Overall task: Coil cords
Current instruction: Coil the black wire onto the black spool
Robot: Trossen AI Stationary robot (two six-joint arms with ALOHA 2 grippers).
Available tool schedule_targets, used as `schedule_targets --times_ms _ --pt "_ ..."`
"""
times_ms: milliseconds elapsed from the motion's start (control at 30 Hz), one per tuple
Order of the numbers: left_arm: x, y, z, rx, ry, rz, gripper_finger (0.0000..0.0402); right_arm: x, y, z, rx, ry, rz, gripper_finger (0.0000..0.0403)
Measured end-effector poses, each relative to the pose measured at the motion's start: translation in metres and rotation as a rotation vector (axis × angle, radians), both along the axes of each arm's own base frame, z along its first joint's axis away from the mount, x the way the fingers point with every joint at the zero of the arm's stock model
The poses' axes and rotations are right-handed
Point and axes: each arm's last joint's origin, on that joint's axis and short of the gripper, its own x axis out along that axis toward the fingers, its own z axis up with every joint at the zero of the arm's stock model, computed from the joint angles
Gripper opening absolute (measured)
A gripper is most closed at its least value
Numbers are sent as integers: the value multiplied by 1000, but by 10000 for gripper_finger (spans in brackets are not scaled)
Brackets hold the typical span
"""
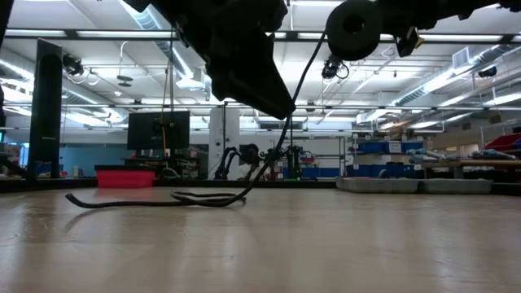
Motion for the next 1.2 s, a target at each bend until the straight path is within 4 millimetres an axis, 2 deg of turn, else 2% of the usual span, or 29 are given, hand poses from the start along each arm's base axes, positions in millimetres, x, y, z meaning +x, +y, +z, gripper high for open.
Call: schedule_targets --times_ms 300,767,1200 --pt "1 2 1 25 -25 59 152 0 0 0 1 -2 -5 0" --pt "4 20 1 21 -30 145 149 0 0 1 -12 -6 5 0" --pt "10 28 6 5 -86 100 77 0 0 2 -10 -11 11 0"
